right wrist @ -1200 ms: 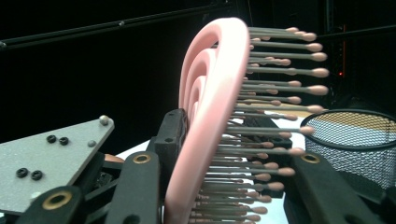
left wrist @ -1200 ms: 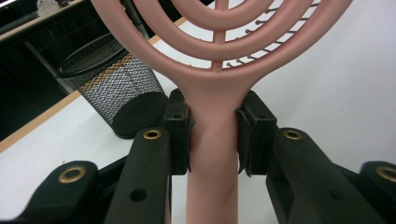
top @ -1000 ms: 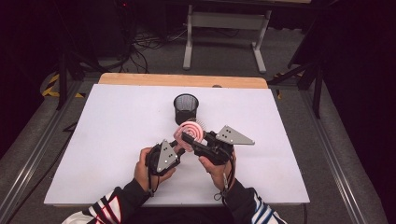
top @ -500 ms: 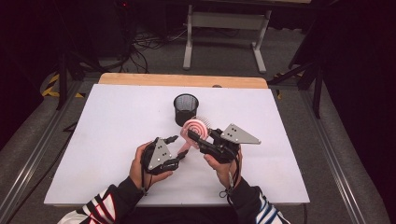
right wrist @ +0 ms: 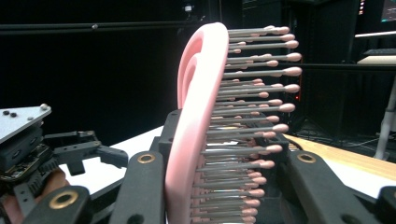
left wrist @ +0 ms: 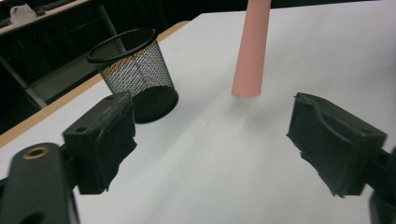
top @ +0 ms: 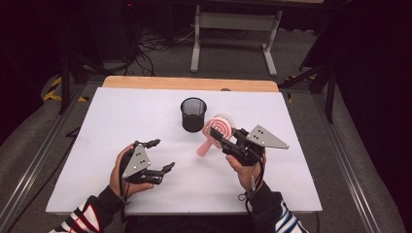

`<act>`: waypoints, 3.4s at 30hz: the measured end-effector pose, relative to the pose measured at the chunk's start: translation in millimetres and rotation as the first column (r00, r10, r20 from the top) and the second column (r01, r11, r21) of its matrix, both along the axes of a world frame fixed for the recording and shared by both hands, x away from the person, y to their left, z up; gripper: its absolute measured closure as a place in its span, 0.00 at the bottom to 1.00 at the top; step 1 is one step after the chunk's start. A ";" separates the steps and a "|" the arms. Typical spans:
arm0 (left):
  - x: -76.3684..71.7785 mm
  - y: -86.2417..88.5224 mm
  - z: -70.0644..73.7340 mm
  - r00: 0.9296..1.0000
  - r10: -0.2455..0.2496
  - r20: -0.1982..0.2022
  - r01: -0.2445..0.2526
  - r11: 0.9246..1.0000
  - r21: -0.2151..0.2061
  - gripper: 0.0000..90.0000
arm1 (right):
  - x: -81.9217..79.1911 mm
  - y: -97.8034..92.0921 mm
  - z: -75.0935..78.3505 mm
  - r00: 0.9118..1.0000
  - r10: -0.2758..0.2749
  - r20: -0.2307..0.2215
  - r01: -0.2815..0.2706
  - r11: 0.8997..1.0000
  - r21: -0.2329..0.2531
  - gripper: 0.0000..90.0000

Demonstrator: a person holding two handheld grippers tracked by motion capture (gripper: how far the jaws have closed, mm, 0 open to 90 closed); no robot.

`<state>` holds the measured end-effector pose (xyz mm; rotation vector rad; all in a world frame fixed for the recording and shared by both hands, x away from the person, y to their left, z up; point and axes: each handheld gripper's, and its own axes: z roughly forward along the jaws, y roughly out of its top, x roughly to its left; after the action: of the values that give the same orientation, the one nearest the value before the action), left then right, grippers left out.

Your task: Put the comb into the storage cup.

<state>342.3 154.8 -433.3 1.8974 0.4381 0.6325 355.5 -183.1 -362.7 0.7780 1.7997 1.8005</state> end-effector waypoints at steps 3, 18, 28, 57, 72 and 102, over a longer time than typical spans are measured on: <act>-0.5 12.2 -2.9 1.000 0.015 -0.009 -0.015 1.000 0.000 0.12 | 0.5 -4.1 1.6 1.000 -0.006 0.005 0.006 1.000 0.003 0.70; -9.6 60.0 -15.4 0.997 0.061 -0.041 -0.061 0.998 0.001 0.07 | 3.4 -16.6 7.4 0.999 -0.033 0.038 0.033 0.999 0.009 0.70; -10.7 73.3 -21.7 0.994 0.069 -0.083 -0.071 0.997 -0.021 0.07 | 11.9 -21.9 16.8 0.997 -0.048 0.061 0.047 0.999 0.012 0.70; -10.1 77.3 -22.6 0.993 0.063 -0.104 -0.066 0.997 -0.031 0.06 | 54.1 -9.6 69.9 0.989 -0.079 0.126 0.081 0.997 -0.012 0.71; -11.4 76.2 -21.5 0.994 0.057 -0.093 -0.060 0.998 -0.030 0.05 | 87.4 26.5 83.1 0.987 -0.084 0.138 0.085 0.996 -0.004 0.71; -13.3 76.4 -22.4 0.993 0.054 -0.102 -0.057 0.998 -0.027 0.05 | 119.8 50.0 37.4 0.994 -0.105 0.010 0.105 0.994 0.001 0.71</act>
<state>329.0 231.2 -455.7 1.9003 0.5637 0.5645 475.2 -133.2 -325.2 0.8461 1.7190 1.7337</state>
